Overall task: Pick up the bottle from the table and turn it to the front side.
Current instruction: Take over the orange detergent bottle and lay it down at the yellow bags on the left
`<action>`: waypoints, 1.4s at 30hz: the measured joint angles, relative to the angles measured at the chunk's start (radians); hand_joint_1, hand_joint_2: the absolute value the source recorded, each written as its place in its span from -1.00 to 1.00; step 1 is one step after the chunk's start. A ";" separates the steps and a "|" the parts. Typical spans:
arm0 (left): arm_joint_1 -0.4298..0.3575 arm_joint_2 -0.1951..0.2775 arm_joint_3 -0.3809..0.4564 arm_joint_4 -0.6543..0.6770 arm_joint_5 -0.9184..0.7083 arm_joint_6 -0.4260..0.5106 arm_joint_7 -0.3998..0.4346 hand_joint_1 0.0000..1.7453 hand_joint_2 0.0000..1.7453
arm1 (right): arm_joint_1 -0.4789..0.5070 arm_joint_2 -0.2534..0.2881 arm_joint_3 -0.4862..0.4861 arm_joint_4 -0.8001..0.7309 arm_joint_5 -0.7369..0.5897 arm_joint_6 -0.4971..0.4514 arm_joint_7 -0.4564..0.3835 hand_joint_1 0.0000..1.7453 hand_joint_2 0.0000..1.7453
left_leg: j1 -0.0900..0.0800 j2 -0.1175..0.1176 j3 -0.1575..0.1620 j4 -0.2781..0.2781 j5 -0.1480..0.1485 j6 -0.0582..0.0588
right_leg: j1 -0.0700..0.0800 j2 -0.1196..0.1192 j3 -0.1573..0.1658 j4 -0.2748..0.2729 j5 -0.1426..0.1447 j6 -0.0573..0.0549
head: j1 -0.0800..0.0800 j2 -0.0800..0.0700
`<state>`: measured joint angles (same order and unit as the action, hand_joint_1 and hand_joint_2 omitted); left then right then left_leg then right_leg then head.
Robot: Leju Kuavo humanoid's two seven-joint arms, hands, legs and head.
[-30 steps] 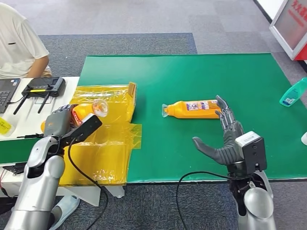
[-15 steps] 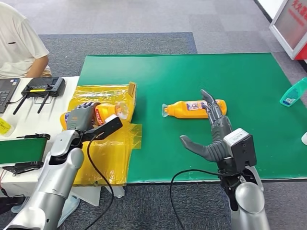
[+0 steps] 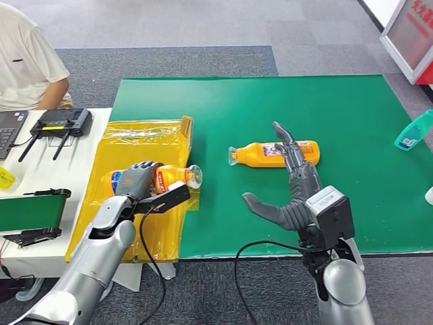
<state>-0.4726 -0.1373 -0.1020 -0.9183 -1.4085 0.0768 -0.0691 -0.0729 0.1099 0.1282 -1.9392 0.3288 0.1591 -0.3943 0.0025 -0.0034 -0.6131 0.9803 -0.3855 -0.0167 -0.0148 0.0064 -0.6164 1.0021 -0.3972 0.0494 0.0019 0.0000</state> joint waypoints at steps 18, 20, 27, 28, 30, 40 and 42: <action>0.011 -0.008 0.009 0.052 0.007 0.029 -0.007 -1.00 1.00 | 0.028 0.000 0.009 -0.016 0.001 -0.007 -0.009 -1.00 1.00 | 0.000 0.000 0.000 0.000 0.000 0.000 | 0.000 0.000 0.000 0.000 0.000 0.000 | 0.000 0.000; 0.027 -0.014 0.010 0.023 0.024 0.028 -0.029 -1.00 1.00 | 0.035 0.000 0.009 -0.021 0.003 -0.010 -0.010 -1.00 1.00 | 0.000 0.000 0.000 0.000 0.000 0.000 | 0.000 0.000 0.000 0.000 0.000 0.000 | 0.000 0.000; 0.091 -0.037 -0.008 -0.140 0.084 -0.014 -0.058 -1.00 1.00 | 0.063 0.000 0.005 -0.028 0.000 -0.010 -0.015 -1.00 1.00 | 0.000 0.000 -0.001 0.000 0.000 0.000 | 0.000 0.000 0.000 0.000 0.000 0.000 | 0.000 0.000; 0.098 -0.038 -0.012 -0.161 0.102 -0.022 -0.063 -1.00 1.00 | 0.065 0.000 0.004 -0.028 0.000 -0.010 -0.016 -1.00 1.00 | 0.000 0.000 -0.001 0.000 0.000 0.000 | 0.000 0.000 0.000 0.000 0.000 0.000 | 0.000 0.000; 0.112 -0.040 -0.021 -0.206 0.164 -0.045 -0.078 -1.00 1.00 | 0.070 0.000 0.000 -0.029 0.000 -0.010 -0.017 -1.00 1.00 | 0.000 0.000 -0.001 0.000 0.000 0.000 | 0.000 0.000 0.000 0.000 0.000 0.000 | 0.000 0.000; 0.303 -0.109 0.020 -0.590 1.101 -0.338 -0.107 -1.00 1.00 | 0.144 0.000 -0.070 -0.061 -0.039 -0.010 -0.019 -1.00 1.00 | 0.000 0.000 -0.001 0.000 -0.002 0.001 | 0.000 0.001 -0.001 -0.001 -0.001 0.001 | 0.000 0.000; 0.354 -0.106 0.018 -0.657 1.200 -0.355 -0.124 -1.00 1.00 | 0.154 -0.001 -0.089 -0.063 -0.061 -0.002 -0.015 -1.00 1.00 | 0.000 0.000 -0.001 0.000 -0.002 0.001 | 0.000 0.000 -0.001 -0.002 -0.002 0.001 | 0.000 0.000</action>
<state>-0.1187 -0.2430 -0.0840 -1.5751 -0.2087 -0.2782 -0.1927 0.0816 0.1091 0.0387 -2.0024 0.2676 0.1573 -0.4095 0.0024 -0.0030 -0.6144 0.9802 -0.3880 -0.0153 -0.0149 0.0069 -0.6173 1.0006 -0.3988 0.0502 0.0021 0.0000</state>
